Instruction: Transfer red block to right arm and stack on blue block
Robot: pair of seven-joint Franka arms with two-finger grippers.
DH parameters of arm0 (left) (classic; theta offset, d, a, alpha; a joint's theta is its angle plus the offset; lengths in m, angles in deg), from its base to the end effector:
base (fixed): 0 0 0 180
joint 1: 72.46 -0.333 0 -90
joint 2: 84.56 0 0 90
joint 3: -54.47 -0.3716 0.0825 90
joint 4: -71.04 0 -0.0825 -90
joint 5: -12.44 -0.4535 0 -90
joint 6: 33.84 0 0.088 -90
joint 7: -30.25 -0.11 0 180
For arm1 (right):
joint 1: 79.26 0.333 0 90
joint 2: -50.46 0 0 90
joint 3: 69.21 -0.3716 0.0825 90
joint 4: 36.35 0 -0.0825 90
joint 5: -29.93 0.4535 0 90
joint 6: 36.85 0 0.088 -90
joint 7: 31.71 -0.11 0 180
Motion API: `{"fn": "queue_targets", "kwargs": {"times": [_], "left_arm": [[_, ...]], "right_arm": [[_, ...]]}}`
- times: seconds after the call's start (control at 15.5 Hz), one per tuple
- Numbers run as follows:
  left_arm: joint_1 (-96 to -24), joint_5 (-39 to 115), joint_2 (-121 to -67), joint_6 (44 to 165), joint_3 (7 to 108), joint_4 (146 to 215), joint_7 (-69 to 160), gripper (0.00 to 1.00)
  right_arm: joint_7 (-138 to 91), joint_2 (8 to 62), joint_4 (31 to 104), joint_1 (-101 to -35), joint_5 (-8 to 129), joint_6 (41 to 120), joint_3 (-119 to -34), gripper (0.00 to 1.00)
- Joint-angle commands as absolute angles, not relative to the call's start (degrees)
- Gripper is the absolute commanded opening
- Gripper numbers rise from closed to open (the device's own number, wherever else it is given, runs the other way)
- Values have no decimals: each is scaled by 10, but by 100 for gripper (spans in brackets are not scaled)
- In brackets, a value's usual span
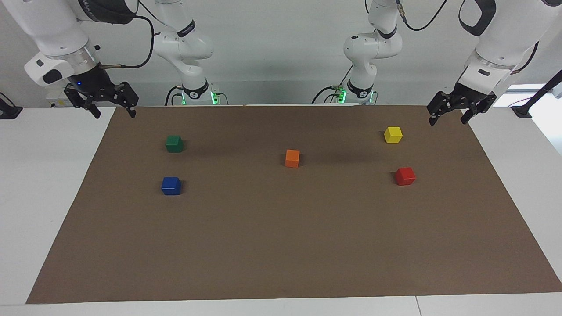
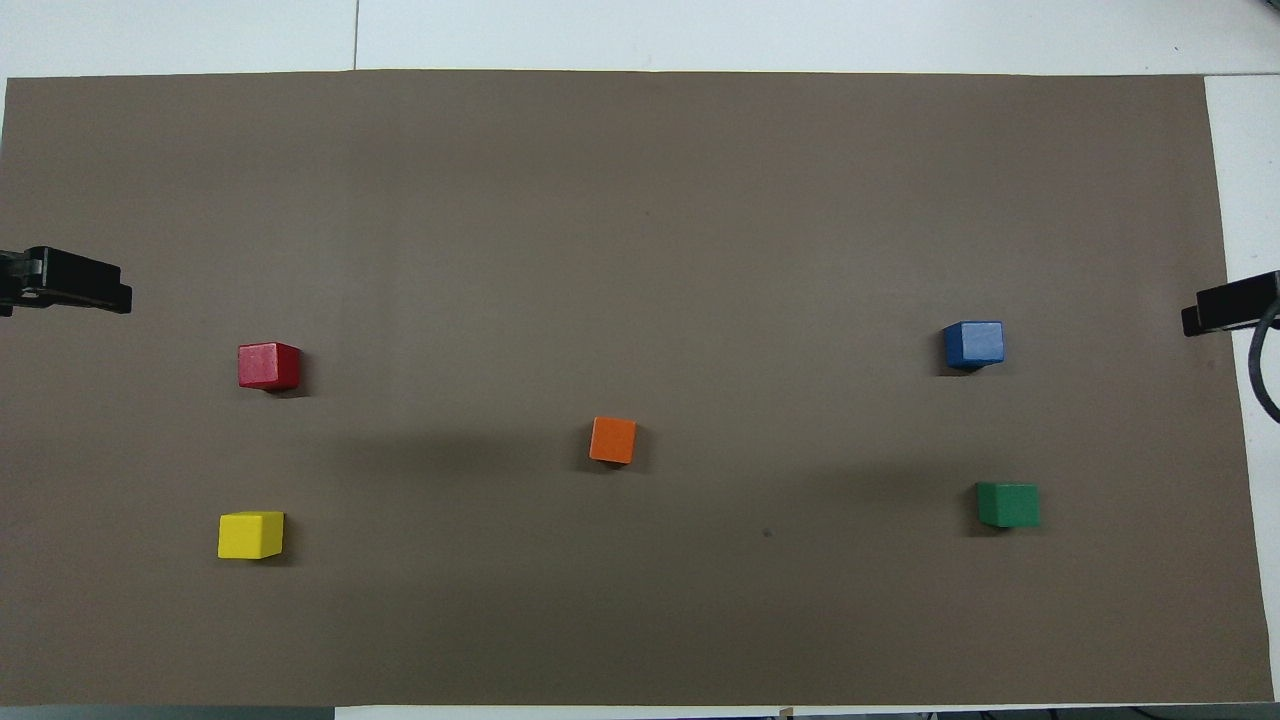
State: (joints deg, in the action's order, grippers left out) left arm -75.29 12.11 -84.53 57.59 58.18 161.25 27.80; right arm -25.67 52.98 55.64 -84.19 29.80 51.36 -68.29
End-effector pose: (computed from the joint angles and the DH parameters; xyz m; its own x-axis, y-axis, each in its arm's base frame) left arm 0.6264 -0.0090 0.6777 0.9981 -0.0582 0.0215 -0.0581 -0.9983 -0.0067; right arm 0.6012 -0.0621 0.6826 0.9998 0.0033 -0.0220 0.0033 -1.0000 -0.0008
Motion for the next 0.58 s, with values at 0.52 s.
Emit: {"fn": "queue_targets", "kwargs": {"times": [0.52], "left_arm": [[-776, 127, -827, 600, 573, 1645, 282, 100]], "right_arm": [[-260, 536, 559, -849, 308, 505, -685, 100]]}}
